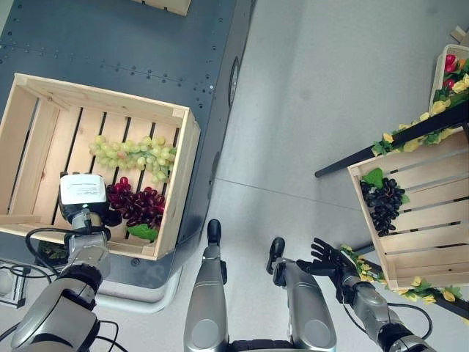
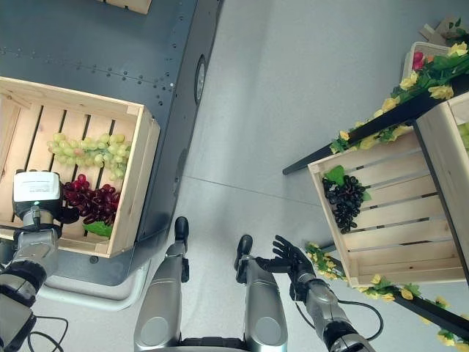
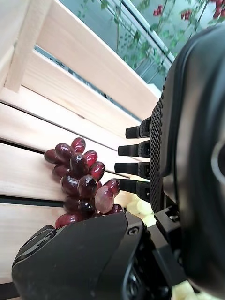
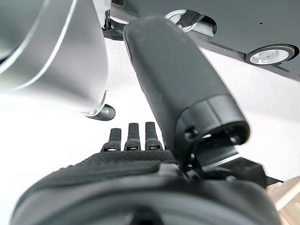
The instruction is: Pick up the fruits from the basket on one side to the basket on the other side
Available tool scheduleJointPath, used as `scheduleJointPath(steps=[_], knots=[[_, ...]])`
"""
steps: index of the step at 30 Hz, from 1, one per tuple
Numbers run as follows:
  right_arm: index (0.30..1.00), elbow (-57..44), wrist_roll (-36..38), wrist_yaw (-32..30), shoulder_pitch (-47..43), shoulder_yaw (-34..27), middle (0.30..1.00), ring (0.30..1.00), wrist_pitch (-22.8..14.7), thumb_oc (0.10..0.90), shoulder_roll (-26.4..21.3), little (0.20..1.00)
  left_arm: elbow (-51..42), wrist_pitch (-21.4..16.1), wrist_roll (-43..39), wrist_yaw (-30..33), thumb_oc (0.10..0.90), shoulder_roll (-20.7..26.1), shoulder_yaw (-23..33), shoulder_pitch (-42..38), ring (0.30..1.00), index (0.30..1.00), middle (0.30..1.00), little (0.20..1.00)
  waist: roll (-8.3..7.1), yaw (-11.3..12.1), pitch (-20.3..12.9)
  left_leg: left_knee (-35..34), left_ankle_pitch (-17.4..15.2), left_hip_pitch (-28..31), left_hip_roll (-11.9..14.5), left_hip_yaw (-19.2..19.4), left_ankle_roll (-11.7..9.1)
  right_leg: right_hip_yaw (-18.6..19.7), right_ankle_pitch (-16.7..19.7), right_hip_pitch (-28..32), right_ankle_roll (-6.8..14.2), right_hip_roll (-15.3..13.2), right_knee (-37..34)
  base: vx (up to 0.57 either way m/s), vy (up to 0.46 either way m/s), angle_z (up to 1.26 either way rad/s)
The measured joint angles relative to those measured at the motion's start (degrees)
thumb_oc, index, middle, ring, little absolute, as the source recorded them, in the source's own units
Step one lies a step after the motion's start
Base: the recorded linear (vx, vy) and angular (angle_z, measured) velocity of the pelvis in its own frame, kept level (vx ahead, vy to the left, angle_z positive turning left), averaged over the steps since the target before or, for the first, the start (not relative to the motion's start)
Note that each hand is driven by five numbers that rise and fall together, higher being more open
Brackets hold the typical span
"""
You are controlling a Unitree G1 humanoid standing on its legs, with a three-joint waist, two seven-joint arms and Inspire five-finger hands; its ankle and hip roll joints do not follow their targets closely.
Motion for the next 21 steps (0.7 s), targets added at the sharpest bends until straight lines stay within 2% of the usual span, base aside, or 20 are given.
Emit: scheduleJointPath(steps=[1,3,4,5,12,21], knots=[[0.900,0.0,0.0,0.0,-0.3,0.0,0.900,0.900,0.0,0.800,0.0,0.900,0.1,0.0,0.9,-1.2,0.800,0.0,-0.1,-0.4,0.900,0.900,0.900,0.900,0.00,0.0,0.0,0.1,0.0,-0.2,0.0,0.0,0.0,0.0,0.0,-0.2,0.0,0.0,0.1,0.00,0.000,0.00],[0.900,0.0,0.1,0.0,-0.8,0.0,0.900,0.900,0.1,0.800,0.0,0.900,0.0,0.0,1.4,-1.9,0.582,0.0,-0.1,-0.7,0.573,0.573,0.573,0.573,-0.01,-0.1,0.0,0.4,-0.1,-0.6,0.0,0.0,0.1,0.0,0.0,-0.7,0.0,0.0,0.2,0.00,0.000,0.00],[0.900,0.0,0.1,0.0,-0.9,0.0,0.900,0.900,0.1,0.800,0.0,0.900,0.0,0.0,1.4,-1.9,0.518,0.0,-0.1,-0.7,0.476,0.476,0.476,0.476,-0.01,-0.1,0.0,0.4,-0.1,-0.7,0.0,0.1,0.1,0.0,0.0,-0.7,0.0,0.0,0.2,0.00,0.000,0.00],[0.900,0.0,0.2,0.0,-1.0,0.0,0.900,0.900,0.1,0.800,0.0,0.900,0.0,0.0,1.4,-1.9,0.400,0.0,-0.1,-0.7,0.300,0.300,0.300,0.300,-0.02,-0.1,0.0,0.4,-0.1,-0.8,0.0,0.1,0.1,0.0,0.1,-0.8,0.1,0.0,0.2,0.00,0.000,0.00],[0.900,0.0,0.5,0.0,-1.0,0.1,0.900,0.900,0.1,0.800,0.0,0.900,-0.1,-0.3,1.9,-1.8,0.400,0.1,-0.2,-0.7,0.300,0.300,0.300,0.300,-0.10,0.0,0.0,0.4,-0.1,-1.3,-0.1,0.1,0.2,-0.1,0.1,-1.2,0.2,-0.1,0.1,0.00,0.000,0.00],[0.900,0.0,0.5,0.0,-1.0,0.0,0.900,0.900,0.1,0.800,0.1,0.900,-0.1,-4.5,1.9,0.7,0.400,0.5,-0.2,-0.6,0.300,0.300,0.300,0.300,-0.09,0.0,0.0,0.3,-0.1,-0.1,-0.3,0.0,0.2,-0.2,0.2,0.1,0.2,-0.2,0.0,0.00,0.000,0.00]])
